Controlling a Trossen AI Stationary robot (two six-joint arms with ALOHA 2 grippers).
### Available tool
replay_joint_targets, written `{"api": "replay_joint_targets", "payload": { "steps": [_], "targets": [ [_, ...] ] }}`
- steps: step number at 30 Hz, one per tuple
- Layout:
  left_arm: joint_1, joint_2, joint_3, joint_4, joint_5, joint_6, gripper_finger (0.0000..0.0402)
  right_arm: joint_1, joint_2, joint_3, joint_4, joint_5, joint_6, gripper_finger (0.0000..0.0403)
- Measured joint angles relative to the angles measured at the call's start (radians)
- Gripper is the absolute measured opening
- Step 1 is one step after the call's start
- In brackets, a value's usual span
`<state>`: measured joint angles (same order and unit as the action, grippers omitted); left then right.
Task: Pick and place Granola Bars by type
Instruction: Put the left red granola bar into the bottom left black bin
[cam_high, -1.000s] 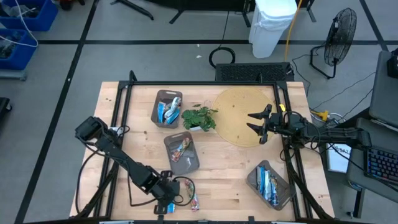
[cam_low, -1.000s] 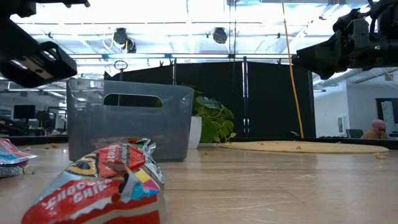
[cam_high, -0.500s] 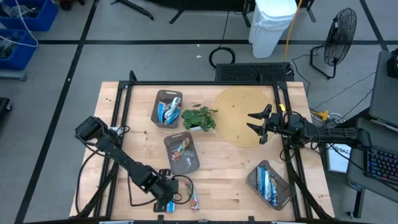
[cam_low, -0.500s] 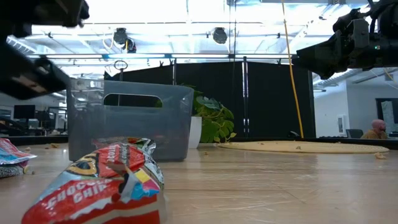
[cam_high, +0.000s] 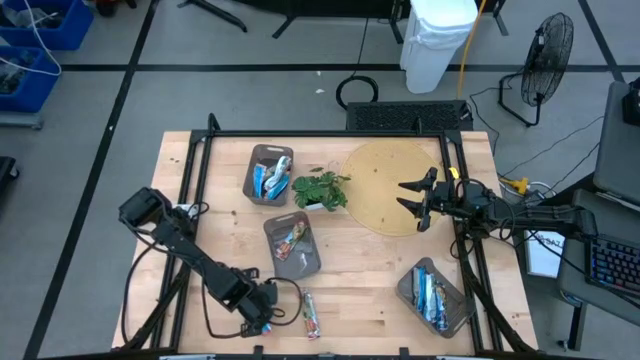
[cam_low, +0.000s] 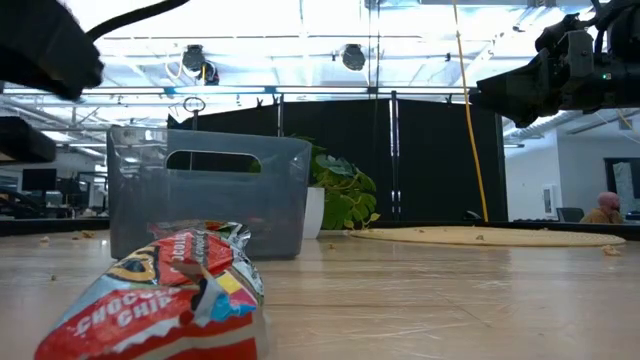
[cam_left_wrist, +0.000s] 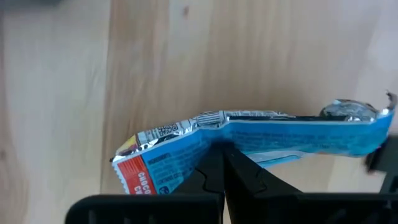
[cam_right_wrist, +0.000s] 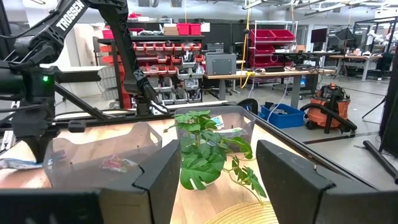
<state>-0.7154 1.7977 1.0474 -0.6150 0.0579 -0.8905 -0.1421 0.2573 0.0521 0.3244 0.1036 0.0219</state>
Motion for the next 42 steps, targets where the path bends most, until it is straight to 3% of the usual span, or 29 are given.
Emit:
{"api": "replay_joint_targets", "payload": {
  "steps": [16,21,26,29,33,36,39,42],
  "targets": [
    [-0.031,0.000,0.009,-0.329,0.105,-0.173,0.0005,0.000,0.000,0.000,0.000,0.000,0.000,0.0201],
    [-0.031,-0.003,0.027,-0.471,0.062,-0.185,0.0008,0.000,0.000,0.000,0.000,0.000,0.000,0.0201],
    [-0.020,-0.065,0.028,-0.486,-0.024,-0.272,0.0009,0.000,0.000,0.000,0.000,0.000,0.000,0.0201],
    [-0.006,-0.122,0.030,-0.492,-0.058,-0.384,0.0009,0.000,0.000,0.000,0.000,0.000,0.000,0.0201],
    [-0.007,-0.198,0.030,-0.523,-0.170,-0.626,0.0010,0.000,0.000,0.000,0.000,0.000,0.000,0.0201],
    [-0.028,-0.229,0.019,-0.521,-0.193,-0.802,0.0011,0.000,0.000,0.000,0.000,0.000,0.000,0.0201],
    [-0.055,-0.229,0.009,-0.524,-0.144,-1.004,0.0021,0.000,0.000,0.000,0.000,0.000,0.000,0.0201],
    [-0.077,-0.224,-0.004,-0.519,-0.010,-1.158,0.0040,0.000,0.000,0.000,0.000,0.000,0.000,0.0201]
  ]
}}
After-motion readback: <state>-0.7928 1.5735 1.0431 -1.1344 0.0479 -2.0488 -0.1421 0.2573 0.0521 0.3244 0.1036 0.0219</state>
